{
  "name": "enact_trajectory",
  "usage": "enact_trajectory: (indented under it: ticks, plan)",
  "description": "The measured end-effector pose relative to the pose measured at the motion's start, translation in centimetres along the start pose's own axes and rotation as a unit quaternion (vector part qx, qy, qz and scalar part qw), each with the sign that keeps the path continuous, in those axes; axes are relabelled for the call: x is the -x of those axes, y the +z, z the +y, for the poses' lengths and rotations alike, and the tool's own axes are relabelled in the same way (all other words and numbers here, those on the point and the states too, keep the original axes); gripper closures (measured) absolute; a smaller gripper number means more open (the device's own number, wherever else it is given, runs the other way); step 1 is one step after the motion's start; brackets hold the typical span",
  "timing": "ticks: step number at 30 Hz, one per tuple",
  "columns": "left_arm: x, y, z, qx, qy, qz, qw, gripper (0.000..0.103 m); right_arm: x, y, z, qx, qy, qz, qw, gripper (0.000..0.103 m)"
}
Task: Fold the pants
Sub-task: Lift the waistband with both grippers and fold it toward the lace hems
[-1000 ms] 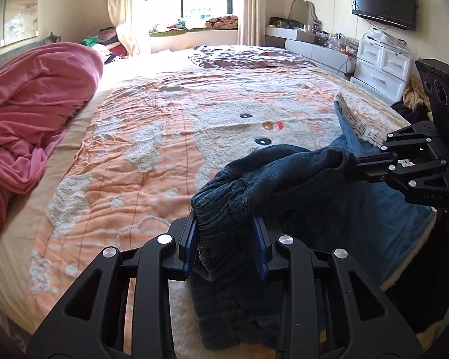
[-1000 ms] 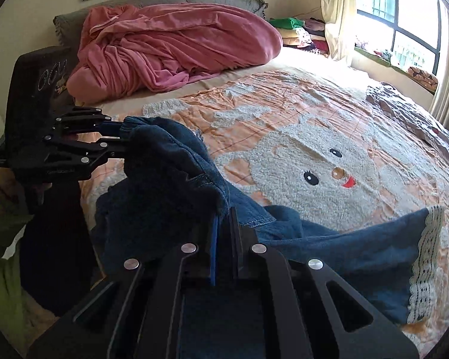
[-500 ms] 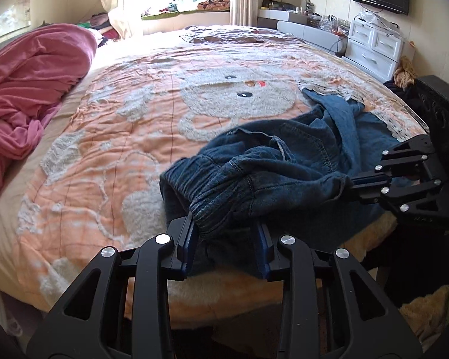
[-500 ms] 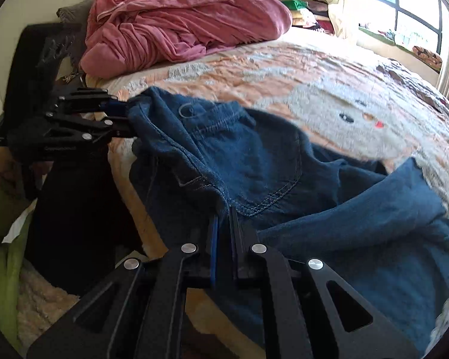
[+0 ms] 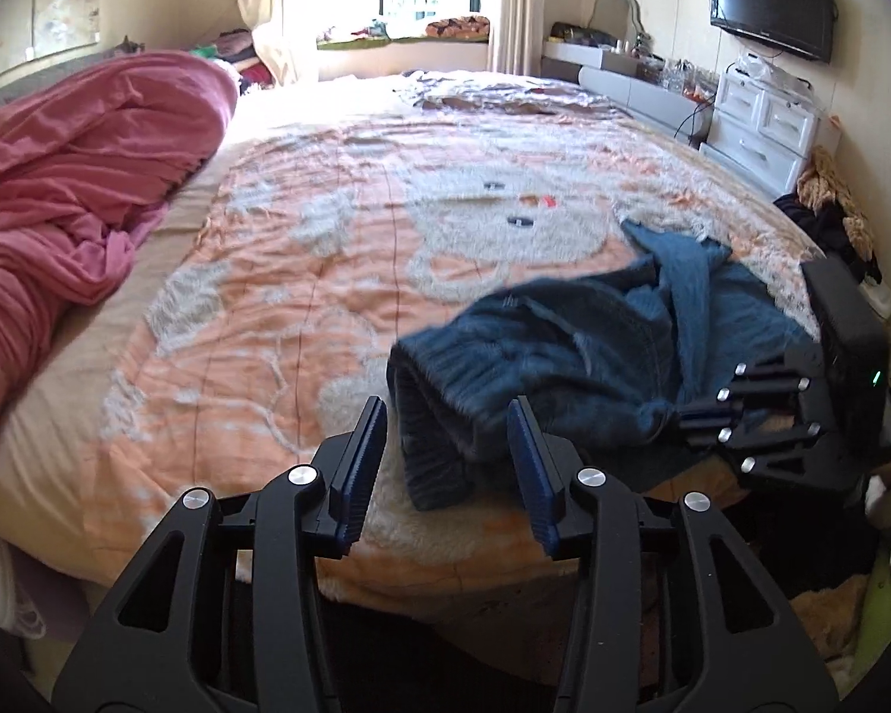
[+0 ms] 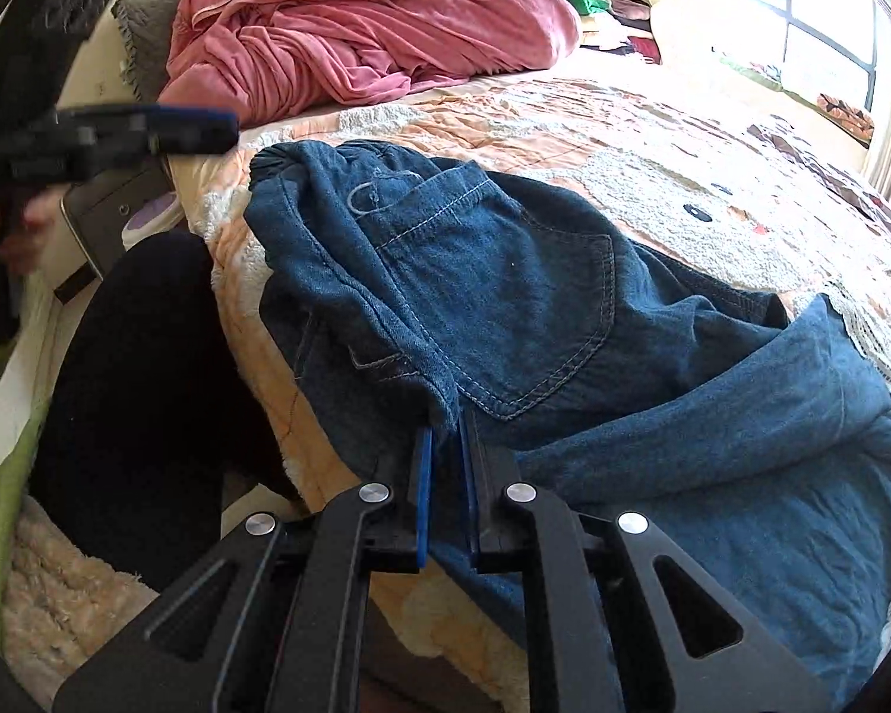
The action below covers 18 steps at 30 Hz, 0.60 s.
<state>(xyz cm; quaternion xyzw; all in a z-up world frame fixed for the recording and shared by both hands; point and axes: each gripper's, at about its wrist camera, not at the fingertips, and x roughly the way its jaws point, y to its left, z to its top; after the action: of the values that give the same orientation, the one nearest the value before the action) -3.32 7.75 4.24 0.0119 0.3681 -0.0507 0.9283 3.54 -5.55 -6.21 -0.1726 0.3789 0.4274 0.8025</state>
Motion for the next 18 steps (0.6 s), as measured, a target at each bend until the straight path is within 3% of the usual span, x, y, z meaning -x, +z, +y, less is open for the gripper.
enact_trajectory:
  ticks: [3,7,13,18]
  plan:
    - [-0.9,1.8,-1.6,-0.005,-0.020,-0.003,0.9998,0.068,0.0,-0.2,-0.2,-0.006,-0.001,-0.004,1.000,0.094]
    - [-4.2,3.0,-4.1,0.005,-0.075,0.019,0.9970,0.068,0.6,-0.6,-0.3,-0.014,0.000,-0.006,1.000,0.093]
    - [-8.5,-0.5,-4.9,-0.001,-0.068,0.089,0.9937,0.072,1.3,-1.2,-1.0,-0.047,0.016,-0.005,0.999,0.085]
    - [-8.4,-3.0,-4.7,-0.009,-0.082,0.097,0.9918,0.073,4.0,-0.9,-1.6,-0.093,0.037,-0.033,0.994,0.078]
